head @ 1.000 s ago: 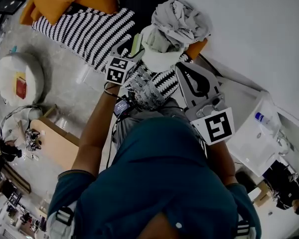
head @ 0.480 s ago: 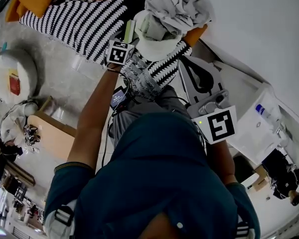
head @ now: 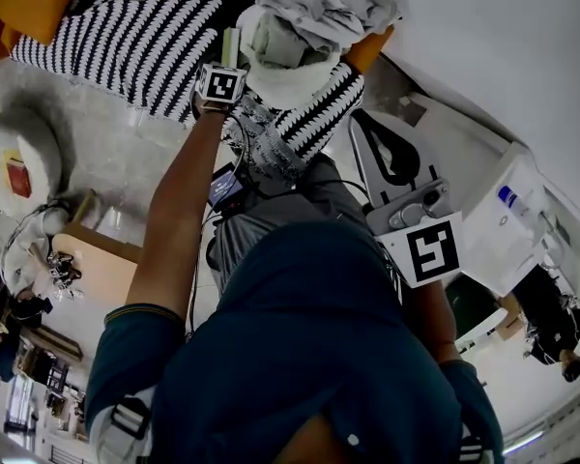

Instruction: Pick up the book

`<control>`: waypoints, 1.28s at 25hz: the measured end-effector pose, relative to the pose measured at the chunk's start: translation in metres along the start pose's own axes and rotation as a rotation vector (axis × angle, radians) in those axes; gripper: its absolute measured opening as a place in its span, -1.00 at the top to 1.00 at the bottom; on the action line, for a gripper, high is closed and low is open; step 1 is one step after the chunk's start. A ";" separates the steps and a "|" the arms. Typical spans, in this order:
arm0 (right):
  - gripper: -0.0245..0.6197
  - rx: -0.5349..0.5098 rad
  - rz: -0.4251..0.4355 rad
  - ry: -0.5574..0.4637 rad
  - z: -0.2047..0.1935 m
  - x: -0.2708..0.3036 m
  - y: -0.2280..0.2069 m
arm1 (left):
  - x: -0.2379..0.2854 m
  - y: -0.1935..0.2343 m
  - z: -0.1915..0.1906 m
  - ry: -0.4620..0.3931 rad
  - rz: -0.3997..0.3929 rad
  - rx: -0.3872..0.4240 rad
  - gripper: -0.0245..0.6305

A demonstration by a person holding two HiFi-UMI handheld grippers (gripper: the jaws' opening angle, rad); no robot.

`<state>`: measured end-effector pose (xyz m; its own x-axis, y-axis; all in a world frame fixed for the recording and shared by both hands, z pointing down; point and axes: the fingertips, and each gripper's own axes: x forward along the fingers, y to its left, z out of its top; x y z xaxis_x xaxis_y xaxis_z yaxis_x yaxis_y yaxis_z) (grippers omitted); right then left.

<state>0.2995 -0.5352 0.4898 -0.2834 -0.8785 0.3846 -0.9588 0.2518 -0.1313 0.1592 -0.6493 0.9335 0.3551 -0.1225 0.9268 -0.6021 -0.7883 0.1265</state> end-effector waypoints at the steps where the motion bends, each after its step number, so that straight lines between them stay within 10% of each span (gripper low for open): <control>1: 0.88 0.005 -0.005 0.010 -0.004 0.002 -0.003 | 0.008 0.004 -0.003 0.015 0.009 -0.006 -0.01; 26: 0.88 0.108 -0.075 0.158 -0.084 0.007 -0.057 | 0.107 0.044 -0.056 0.195 0.158 -0.171 0.00; 32: 0.89 0.116 -0.082 0.173 -0.091 0.007 -0.060 | 0.116 0.049 -0.077 0.228 0.145 -0.220 0.26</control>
<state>0.3531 -0.5195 0.5831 -0.2131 -0.8087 0.5483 -0.9730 0.1250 -0.1938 0.1155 -0.6559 1.0740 0.1003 -0.0666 0.9927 -0.7831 -0.6208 0.0375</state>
